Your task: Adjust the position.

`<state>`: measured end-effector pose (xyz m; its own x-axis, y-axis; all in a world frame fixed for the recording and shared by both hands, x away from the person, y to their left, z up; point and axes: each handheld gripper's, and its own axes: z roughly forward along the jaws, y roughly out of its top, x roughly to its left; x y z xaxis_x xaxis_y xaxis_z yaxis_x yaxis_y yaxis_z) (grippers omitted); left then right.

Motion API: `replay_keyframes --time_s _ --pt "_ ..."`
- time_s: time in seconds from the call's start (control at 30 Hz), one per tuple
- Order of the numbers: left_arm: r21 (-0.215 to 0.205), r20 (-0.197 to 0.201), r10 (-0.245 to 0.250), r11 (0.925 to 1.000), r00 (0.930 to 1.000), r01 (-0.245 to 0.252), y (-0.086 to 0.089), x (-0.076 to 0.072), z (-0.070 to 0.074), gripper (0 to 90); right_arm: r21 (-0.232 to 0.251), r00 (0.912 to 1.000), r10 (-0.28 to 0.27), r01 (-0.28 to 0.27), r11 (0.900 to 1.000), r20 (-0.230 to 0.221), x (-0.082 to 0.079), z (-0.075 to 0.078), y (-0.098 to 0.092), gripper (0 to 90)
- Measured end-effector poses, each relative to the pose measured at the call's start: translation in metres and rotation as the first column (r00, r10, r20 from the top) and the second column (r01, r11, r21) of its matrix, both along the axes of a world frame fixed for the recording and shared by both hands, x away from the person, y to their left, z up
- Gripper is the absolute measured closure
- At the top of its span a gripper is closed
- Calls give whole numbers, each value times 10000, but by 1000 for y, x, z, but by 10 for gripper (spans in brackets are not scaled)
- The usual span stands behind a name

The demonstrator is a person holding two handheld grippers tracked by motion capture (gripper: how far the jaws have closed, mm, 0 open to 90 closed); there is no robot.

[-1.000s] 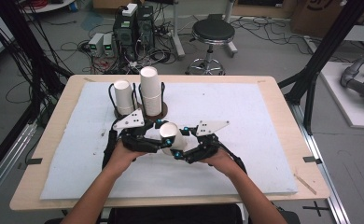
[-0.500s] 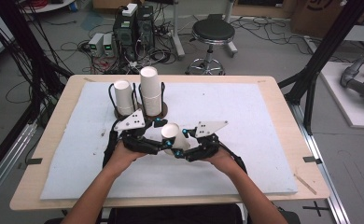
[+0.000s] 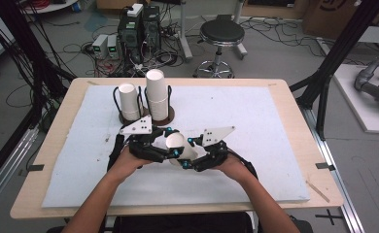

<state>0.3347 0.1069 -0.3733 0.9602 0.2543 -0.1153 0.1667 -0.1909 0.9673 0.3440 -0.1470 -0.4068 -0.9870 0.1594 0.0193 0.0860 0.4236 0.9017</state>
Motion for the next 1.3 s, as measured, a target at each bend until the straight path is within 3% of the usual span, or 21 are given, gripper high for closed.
replay_keyframes --time_s 0.13,0.2,0.23,0.33,0.5,0.57,0.63,0.73,0.87,0.93,1.1,1.13,1.2,1.3 --pt "-102 14 -8 9999 10000 8 1 1 0 361 -22 9999 -3 4 10000 121 -1 1 -2 314" --pt "-147 37 253 9996 9997 -253 5 2 1 360 352 9978 -655 660 9972 -139 0 3 -3 179" --pt "-276 -6 342 9990 9994 -342 7 3 2 360 476 9962 -823 835 9954 -269 0 4 -5 164" --pt "-688 -37 539 9962 9985 -541 12 4 4 361 760 9935 -1037 1070 9913 -469 1 4 -8 164" --pt "-999 -179 323 9944 9993 -340 9 3 4 361 568 9950 -925 946 9939 -389 -1 0 0 164" --pt "-937 -178 309 9951 9994 -324 8 2 4 361 629 9950 -861 892 9940 -503 -1 -2 1 169" --pt "-893 -147 282 9956 9995 -294 7 2 4 362 640 9965 -733 758 9951 -404 -1 -1 0 289" --pt "-891 -210 223 9957 9995 -241 8 2 4 360 580 9988 -471 476 9972 -99 -1 1 -3 329" --pt "-571 146 446 9974 9989 -437 6 -1 6 309 265 9994 -318 313 9992 163 -1 4 -5 349" --pt "-497 130 496 9976 9987 -489 7 0 8 258 60 9994 -290 289 9996 181 0 4 -6 349" --pt "-228 40 207 9995 9998 -206 3 0 5 256 -10 9998 1 -1 10000 183 -1 7 -6 354" --pt "-246 78 -51 9997 10000 53 3 0 5 290 35 9998 61 -61 10000 168 -2 7 -5 354" --pt "-217 124 -43 9998 9999 46 2 -1 5 344 -17 10000 72 -72 10000 63 -2 7 -6 325" --pt "-287 97 174 9994 9998 -171 5 1 5 350 514 9974 -573 595 9969 -426 -1 7 -7 165"
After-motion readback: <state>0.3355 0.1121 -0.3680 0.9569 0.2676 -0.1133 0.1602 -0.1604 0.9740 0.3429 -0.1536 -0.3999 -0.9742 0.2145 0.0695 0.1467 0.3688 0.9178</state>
